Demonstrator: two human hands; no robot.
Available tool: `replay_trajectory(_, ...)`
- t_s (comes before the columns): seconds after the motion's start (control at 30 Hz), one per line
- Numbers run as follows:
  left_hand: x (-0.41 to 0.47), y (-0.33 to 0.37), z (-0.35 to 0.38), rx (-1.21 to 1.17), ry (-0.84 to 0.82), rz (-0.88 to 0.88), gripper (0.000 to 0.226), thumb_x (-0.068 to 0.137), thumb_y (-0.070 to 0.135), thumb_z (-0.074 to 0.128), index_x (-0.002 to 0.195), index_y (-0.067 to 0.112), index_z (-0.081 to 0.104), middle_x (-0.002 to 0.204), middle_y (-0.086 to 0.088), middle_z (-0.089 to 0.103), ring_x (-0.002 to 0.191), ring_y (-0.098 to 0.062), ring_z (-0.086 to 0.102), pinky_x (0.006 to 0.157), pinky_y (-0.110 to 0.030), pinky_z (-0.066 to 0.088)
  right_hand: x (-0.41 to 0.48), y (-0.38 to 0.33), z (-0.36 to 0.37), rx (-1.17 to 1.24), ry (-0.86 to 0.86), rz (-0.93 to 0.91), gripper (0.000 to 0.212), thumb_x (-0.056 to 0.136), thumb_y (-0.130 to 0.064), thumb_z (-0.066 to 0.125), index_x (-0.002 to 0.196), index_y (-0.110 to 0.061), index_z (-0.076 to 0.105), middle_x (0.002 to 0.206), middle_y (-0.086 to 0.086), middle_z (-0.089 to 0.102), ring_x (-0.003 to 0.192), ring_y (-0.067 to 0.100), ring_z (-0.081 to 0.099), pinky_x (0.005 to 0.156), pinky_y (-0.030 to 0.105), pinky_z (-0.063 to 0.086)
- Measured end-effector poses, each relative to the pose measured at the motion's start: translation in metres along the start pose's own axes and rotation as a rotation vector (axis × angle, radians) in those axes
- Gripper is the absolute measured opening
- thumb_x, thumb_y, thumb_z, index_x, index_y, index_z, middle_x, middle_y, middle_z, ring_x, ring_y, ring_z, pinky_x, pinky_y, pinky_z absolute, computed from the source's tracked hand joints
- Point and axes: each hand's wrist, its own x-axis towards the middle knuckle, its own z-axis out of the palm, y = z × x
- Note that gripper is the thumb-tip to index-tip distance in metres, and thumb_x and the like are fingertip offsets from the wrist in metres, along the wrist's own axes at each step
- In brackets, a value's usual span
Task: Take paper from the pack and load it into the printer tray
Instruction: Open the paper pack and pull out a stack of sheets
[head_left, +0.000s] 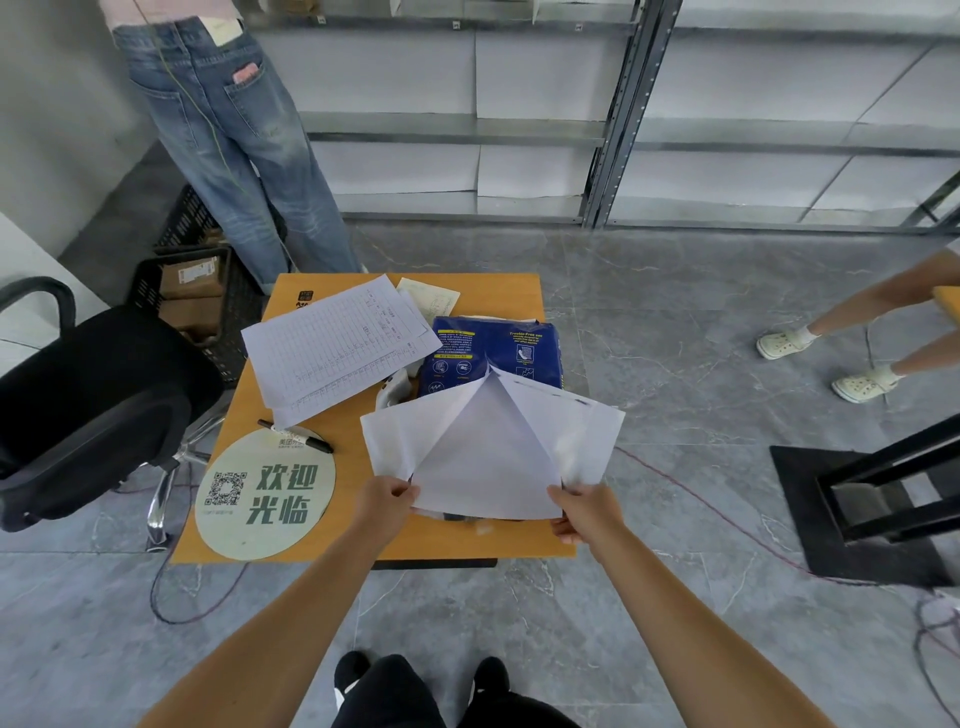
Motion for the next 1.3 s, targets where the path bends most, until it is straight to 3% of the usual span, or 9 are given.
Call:
replay_trajectory(0.13,-0.01,-0.013,-0.01,-0.118,-0.097,-0.041,0.027,0.091,0.016,0.061,0.068,0.004,0.067,0.064,-0.006,0.06,0.062,-0.017,0.053,0.06,-0.023,0.042,-0.003,0.011,-0.016,-0.089,-0.159,0.042,0.017,0.09,-0.025,0.066,0.086,-0.008,0.064,0.061,0.007,0.064,0.05,0.016,0.058,0.042,0.022,0.04)
replay_trajectory(0.3,-0.015,-0.034,-0.011,-0.413,-0.234,-0.093,0.024,0.088,0.025,0.065,0.101,0.004,0.069,0.097,-0.013,0.074,0.09,-0.026,0.069,0.094,-0.045,0.054,0.002,0.012,-0.039,-0.096,-0.452,0.159,0.034,0.086,-0.03,0.071,0.105,-0.002,0.068,0.096,0.014,0.074,0.083,0.025,0.071,0.073,0.033,0.059)
replay_trajectory(0.4,-0.007,-0.01,-0.002,-0.608,-0.274,-0.125,0.027,0.089,0.024,0.064,0.112,0.011,0.058,0.113,-0.016,0.064,0.105,-0.031,0.062,0.096,-0.044,0.052,0.009,-0.001,-0.023,0.129,-0.353,0.089,0.03,0.091,-0.032,0.063,0.109,-0.008,0.064,0.093,0.01,0.072,0.076,0.022,0.069,0.067,0.033,0.058)
replay_trajectory(0.57,-0.005,0.009,0.013,-0.426,-0.249,-0.107,0.04,0.091,0.026,0.06,0.127,0.009,0.052,0.116,-0.011,0.06,0.11,-0.032,0.057,0.101,-0.048,0.048,0.011,0.008,-0.002,0.152,-0.247,0.018,0.043,0.087,-0.027,0.069,0.124,-0.007,0.059,0.115,0.01,0.071,0.106,0.028,0.067,0.095,0.046,0.054)
replay_trajectory(0.7,-0.028,-0.018,0.0,-0.569,-0.507,-0.112,0.037,0.09,0.024,0.064,0.125,0.013,0.059,0.116,-0.012,0.07,0.103,-0.028,0.069,0.085,-0.04,0.057,-0.004,0.03,-0.031,0.05,-0.56,0.106,0.044,0.084,-0.026,0.074,0.124,-0.012,0.062,0.122,0.008,0.07,0.112,0.027,0.067,0.092,0.037,0.056)
replay_trajectory(0.77,-0.03,-0.033,-0.004,-0.596,-0.614,-0.203,0.044,0.083,0.025,0.071,0.121,0.005,0.063,0.118,-0.015,0.071,0.106,-0.03,0.069,0.093,-0.043,0.055,-0.006,0.035,-0.04,0.031,-0.65,0.156,0.049,0.081,-0.029,0.076,0.125,-0.012,0.062,0.124,0.01,0.069,0.109,0.025,0.068,0.094,0.036,0.054)
replay_trajectory(0.87,-0.019,-0.04,0.002,-0.74,-0.564,-0.225,0.047,0.082,0.024,0.071,0.123,0.003,0.061,0.121,-0.021,0.068,0.112,-0.037,0.065,0.093,-0.044,0.055,-0.003,0.024,-0.024,0.264,-0.556,0.192,0.04,0.086,-0.034,0.07,0.119,-0.012,0.067,0.117,0.01,0.073,0.109,0.026,0.068,0.098,0.041,0.051)
replay_trajectory(1.03,-0.018,-0.016,0.015,-0.711,-0.446,-0.096,0.04,0.09,0.026,0.065,0.128,0.025,0.055,0.118,-0.015,0.069,0.105,-0.037,0.068,0.085,-0.05,0.057,0.003,0.014,0.006,0.292,-0.322,0.11,0.037,0.089,-0.027,0.068,0.12,-0.008,0.065,0.104,0.011,0.074,0.088,0.027,0.071,0.072,0.036,0.058)
replay_trajectory(1.3,-0.051,-0.027,0.012,-0.546,-0.347,-0.003,0.046,0.09,0.027,0.065,0.134,0.029,0.05,0.115,-0.008,0.071,0.103,-0.031,0.069,0.088,-0.049,0.057,-0.033,0.046,0.007,0.385,-0.316,0.012,0.032,0.089,-0.019,0.067,0.121,-0.015,0.065,0.113,0.011,0.074,0.105,0.032,0.069,0.092,0.047,0.055)
